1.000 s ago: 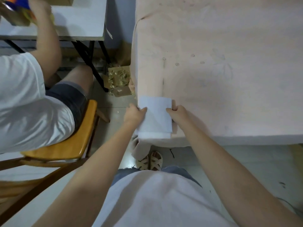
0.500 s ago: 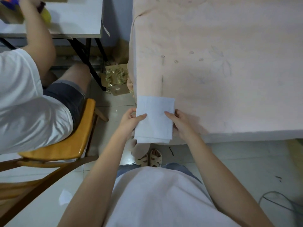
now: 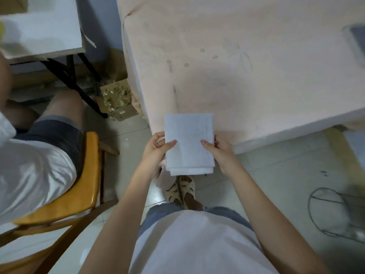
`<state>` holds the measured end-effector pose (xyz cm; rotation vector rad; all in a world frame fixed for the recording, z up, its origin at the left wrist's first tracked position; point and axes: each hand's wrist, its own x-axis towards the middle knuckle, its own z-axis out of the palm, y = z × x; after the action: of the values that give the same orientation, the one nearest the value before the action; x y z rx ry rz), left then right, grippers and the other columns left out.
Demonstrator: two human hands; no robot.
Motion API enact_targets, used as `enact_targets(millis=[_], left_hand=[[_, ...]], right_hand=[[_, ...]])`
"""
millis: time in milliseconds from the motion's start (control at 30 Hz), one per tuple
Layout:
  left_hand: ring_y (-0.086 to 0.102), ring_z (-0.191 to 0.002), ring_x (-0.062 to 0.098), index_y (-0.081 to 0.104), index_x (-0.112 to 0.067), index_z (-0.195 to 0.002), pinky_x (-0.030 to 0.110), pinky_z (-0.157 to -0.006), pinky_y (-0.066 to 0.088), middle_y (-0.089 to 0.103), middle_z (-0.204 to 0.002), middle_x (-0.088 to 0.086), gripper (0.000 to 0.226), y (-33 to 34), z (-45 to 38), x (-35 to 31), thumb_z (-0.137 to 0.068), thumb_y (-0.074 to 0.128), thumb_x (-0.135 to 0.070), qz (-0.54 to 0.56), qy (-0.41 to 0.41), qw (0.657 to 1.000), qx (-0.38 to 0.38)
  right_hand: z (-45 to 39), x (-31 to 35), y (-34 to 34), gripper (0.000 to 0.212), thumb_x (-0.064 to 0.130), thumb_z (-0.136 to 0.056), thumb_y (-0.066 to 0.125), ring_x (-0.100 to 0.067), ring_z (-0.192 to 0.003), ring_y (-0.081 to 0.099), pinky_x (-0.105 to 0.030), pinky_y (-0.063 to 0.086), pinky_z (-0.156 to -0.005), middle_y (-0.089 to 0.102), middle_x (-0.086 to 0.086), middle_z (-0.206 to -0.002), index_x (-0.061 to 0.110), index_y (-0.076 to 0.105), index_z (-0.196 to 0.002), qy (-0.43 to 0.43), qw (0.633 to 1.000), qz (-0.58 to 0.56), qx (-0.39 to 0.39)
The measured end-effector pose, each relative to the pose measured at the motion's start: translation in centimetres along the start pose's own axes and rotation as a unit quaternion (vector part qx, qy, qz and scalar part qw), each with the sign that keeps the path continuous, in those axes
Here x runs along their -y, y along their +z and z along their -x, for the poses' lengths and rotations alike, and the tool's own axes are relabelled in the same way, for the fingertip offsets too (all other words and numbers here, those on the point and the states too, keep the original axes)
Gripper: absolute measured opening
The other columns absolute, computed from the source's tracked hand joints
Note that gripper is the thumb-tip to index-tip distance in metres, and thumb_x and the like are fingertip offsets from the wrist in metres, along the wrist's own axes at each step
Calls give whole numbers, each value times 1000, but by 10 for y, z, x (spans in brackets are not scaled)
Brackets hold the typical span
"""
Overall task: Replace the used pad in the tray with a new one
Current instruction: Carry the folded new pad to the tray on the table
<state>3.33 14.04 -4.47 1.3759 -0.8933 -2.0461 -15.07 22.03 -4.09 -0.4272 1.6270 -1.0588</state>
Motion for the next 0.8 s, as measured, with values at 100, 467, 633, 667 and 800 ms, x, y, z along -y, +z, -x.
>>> enact_targets(millis=[100, 467, 633, 667, 800], left_hand=[[71, -86, 15, 58, -15, -108, 30, -73, 58, 74, -94, 0, 28, 15, -6, 5, -84, 68, -5, -62, -1, 998, 20], [69, -90, 16, 58, -15, -112, 28, -69, 56, 72, -101, 0, 30, 78, -12, 20, -84, 69, -11, -161, 7, 982, 96], [68, -92, 16, 55, -16, -114, 28, -72, 58, 70, -103, 0, 36, 120, -16, 26, -82, 72, -12, -202, 17, 971, 125], [67, -92, 15, 54, -15, -116, 25, -71, 57, 69, -104, -1, 41, 130, -16, 27, -80, 74, -13, -217, 25, 967, 131], [65, -94, 16, 50, -12, -119, 27, -77, 56, 66, -104, 4, 53, 171, -20, 37, -75, 79, -9, -271, 53, 951, 141]], right_hand=[[11, -5, -15, 9, 19, -90, 64, 1, -74, 65, -13, 51, -59, 67, 9, -91, 20, 61, -98, -13, 998, -3, -62], [43, -26, -69, 10, 20, -89, 65, -16, -86, 68, -29, 55, -77, 70, -1, -95, 15, 64, -98, -22, 982, -62, -177], [48, -31, -104, 20, 21, -87, 67, -26, -94, 68, -41, 54, -84, 70, -11, -102, 8, 64, -103, -20, 974, -87, -210], [49, -31, -112, 22, 21, -88, 66, -26, -93, 67, -40, 54, -83, 70, -11, -101, 7, 64, -105, -21, 972, -89, -217], [56, -29, -146, 24, 24, -88, 65, -17, -87, 66, -30, 55, -75, 68, -2, -97, 10, 62, -108, -26, 966, -102, -235]])
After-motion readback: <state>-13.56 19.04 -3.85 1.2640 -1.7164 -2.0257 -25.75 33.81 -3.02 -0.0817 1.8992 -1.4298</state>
